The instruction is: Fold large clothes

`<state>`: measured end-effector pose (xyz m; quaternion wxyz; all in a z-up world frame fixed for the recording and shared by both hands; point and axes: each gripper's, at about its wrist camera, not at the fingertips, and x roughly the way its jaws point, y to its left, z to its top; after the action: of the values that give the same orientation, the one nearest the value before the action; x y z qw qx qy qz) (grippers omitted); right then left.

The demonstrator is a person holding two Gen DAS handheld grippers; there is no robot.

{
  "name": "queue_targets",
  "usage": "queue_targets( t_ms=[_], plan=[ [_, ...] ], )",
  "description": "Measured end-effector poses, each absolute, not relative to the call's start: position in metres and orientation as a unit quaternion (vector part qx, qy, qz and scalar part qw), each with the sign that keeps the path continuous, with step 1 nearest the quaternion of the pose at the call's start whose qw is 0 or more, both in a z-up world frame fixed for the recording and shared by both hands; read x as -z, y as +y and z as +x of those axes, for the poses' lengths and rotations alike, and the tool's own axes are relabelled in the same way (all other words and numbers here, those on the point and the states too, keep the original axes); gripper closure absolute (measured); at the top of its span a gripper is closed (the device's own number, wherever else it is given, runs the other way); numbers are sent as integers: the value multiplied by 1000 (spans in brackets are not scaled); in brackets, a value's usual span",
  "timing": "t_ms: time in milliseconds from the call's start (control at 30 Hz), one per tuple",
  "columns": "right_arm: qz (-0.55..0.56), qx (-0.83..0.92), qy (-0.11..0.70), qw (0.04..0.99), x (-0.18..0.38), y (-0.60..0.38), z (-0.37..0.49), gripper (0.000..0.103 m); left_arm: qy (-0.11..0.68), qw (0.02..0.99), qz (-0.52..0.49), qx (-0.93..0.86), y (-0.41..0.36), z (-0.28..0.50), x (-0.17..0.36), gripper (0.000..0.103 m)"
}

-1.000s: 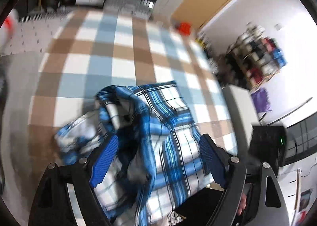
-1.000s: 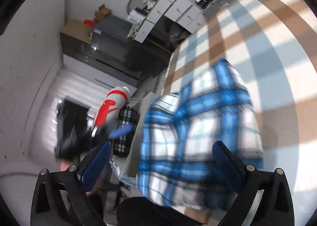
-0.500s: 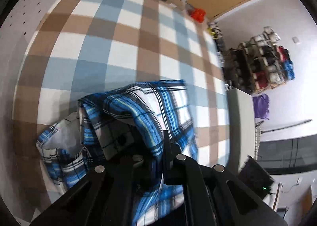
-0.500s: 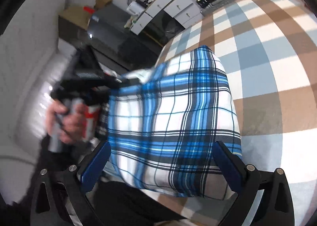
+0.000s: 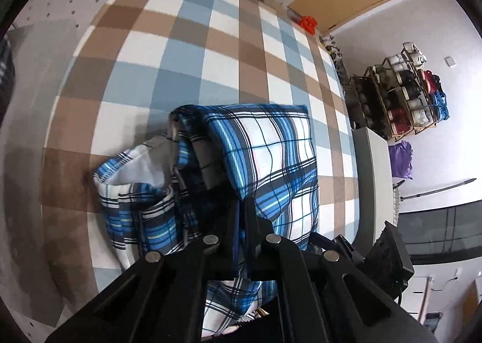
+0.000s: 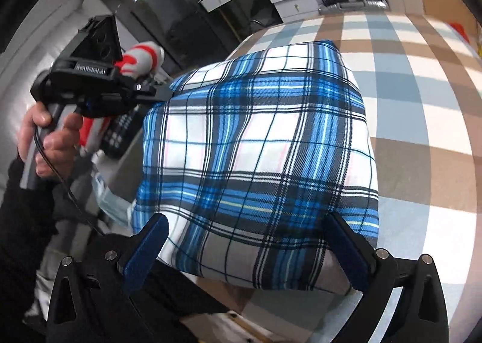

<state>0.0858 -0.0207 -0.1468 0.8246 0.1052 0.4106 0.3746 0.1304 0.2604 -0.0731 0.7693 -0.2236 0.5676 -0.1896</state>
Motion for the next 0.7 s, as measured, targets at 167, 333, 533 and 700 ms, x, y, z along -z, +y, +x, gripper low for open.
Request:
queue_targets(
  t_ms=[167, 333, 533, 700],
  plan=[
    [130, -378, 416, 817, 148, -26, 88, 0, 577, 764, -197, 212, 250, 119, 68, 79],
    [172, -391, 422, 800, 148, -35, 96, 0, 588, 762, -192, 195, 235, 119, 87, 49],
    [155, -392, 418, 805, 146, -32, 91, 0, 590, 756, -188, 212, 220, 126, 101, 103],
    [138, -391, 419, 807, 141, -31, 87, 0, 558, 769, -220, 219, 229, 122, 86, 103]
  ],
)
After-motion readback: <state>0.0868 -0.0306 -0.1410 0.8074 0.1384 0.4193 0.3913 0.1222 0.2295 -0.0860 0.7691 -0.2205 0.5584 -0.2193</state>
